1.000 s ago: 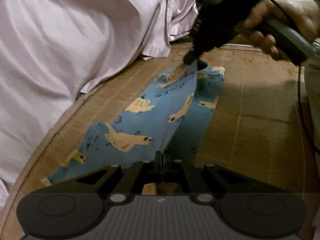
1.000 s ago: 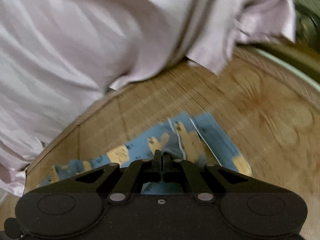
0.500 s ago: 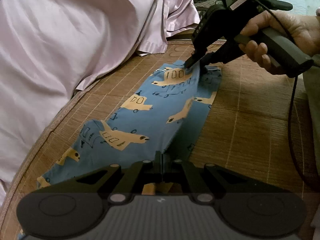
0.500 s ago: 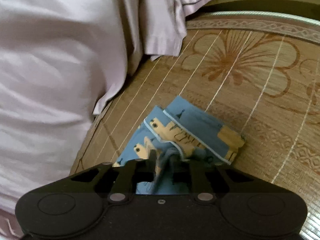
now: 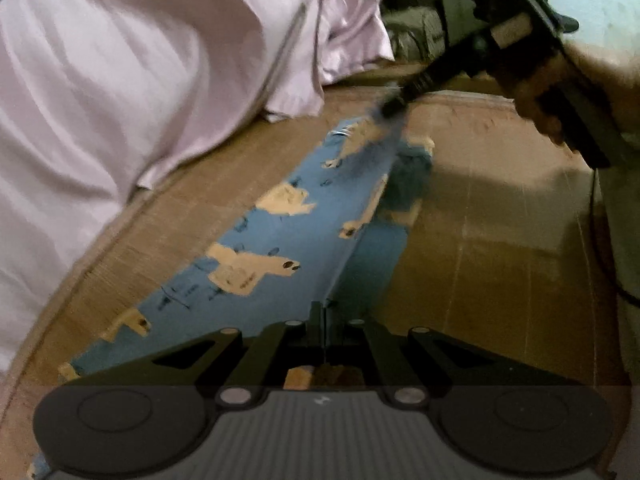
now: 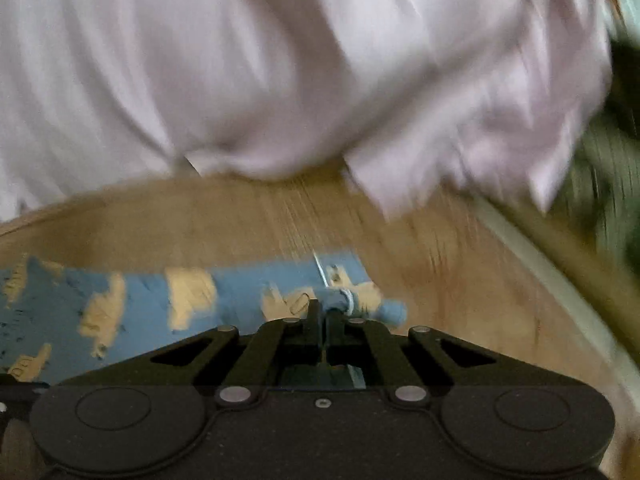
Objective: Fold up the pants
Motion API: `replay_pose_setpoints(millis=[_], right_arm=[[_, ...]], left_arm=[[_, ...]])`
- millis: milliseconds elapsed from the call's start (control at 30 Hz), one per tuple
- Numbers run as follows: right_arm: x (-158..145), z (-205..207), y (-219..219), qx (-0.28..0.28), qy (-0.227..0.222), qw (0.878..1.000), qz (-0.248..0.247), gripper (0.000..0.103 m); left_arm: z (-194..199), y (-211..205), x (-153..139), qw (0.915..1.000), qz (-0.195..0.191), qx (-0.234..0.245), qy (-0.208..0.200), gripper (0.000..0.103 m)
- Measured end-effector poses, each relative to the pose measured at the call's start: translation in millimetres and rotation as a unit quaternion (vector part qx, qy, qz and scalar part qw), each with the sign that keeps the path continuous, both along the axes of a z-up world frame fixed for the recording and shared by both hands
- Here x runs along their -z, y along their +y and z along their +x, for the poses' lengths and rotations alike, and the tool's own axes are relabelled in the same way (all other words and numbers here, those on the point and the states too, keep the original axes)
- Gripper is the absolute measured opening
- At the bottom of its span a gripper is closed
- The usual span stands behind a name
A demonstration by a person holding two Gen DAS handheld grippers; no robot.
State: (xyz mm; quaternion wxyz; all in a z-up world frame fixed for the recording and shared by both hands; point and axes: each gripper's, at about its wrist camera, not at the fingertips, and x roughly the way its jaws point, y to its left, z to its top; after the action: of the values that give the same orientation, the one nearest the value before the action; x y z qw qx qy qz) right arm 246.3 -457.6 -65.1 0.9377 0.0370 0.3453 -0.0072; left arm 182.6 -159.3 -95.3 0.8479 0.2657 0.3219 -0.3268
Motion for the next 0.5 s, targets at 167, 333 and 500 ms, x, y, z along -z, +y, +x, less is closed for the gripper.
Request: replay_pose_setpoints(millis=[167,333,500], right_arm=[[10,0,-6,0.022,0.021,0.999,0.02,0.005],[18,-1,-1,0.029,0.045,0.999,0.0,0.017],[17,-3,2,0.072,0.041,0.994,-0.067,0.069]], left_arm=[[2,-3,4,0.9999,0.004,-0.002,0.014,0.0],[7,-3,9,0.9987,0.004,0.003,0.05,0.014],[6,19,6,0.997,-0.022,-0.021,0.071,0.044]])
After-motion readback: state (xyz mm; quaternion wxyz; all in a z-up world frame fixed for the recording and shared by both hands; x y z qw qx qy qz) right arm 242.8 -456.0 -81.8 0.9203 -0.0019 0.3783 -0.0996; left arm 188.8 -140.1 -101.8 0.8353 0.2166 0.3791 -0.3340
